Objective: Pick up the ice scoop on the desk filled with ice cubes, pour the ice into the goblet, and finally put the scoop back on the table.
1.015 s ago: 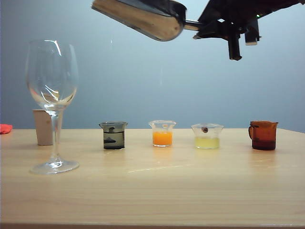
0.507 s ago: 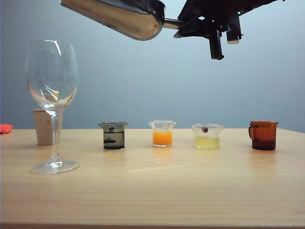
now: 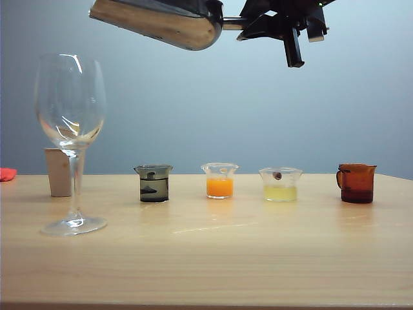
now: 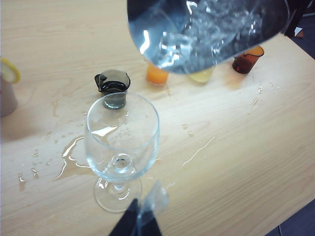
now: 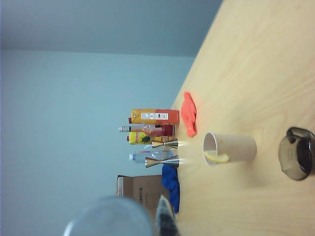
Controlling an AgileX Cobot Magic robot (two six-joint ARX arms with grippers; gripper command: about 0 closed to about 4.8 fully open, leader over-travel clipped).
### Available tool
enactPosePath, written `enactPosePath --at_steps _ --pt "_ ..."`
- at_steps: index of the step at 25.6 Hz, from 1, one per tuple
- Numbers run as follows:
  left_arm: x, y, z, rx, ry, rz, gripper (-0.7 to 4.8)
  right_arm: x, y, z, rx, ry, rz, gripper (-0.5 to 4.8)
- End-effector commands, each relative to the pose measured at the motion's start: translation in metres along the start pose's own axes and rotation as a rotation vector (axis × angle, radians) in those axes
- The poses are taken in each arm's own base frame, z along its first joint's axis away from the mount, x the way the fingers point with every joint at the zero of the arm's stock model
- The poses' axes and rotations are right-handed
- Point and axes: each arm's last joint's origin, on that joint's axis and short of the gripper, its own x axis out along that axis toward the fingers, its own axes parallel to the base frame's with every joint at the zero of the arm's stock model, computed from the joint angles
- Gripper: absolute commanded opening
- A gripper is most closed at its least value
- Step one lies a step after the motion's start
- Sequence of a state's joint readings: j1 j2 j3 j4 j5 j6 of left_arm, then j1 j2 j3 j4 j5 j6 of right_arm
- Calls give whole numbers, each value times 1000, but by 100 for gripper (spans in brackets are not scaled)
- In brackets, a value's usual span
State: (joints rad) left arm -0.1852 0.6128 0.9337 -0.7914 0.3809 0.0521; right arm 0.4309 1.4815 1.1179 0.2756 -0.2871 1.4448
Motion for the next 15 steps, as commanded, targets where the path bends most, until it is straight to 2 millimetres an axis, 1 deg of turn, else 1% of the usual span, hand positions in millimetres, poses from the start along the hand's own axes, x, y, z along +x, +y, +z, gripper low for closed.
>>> enactPosePath --at_steps 1,7,15 --pt "-1 0 1 2 -6 17 -5 8 10 -4 -21 26 35 -6" --pt "-1 1 0 -2 6 33 -5 15 7 -9 -48 39 26 -6" --pt "-1 1 -1 -3 10 37 -5 15 5 -8 -72 -14 -4 -6"
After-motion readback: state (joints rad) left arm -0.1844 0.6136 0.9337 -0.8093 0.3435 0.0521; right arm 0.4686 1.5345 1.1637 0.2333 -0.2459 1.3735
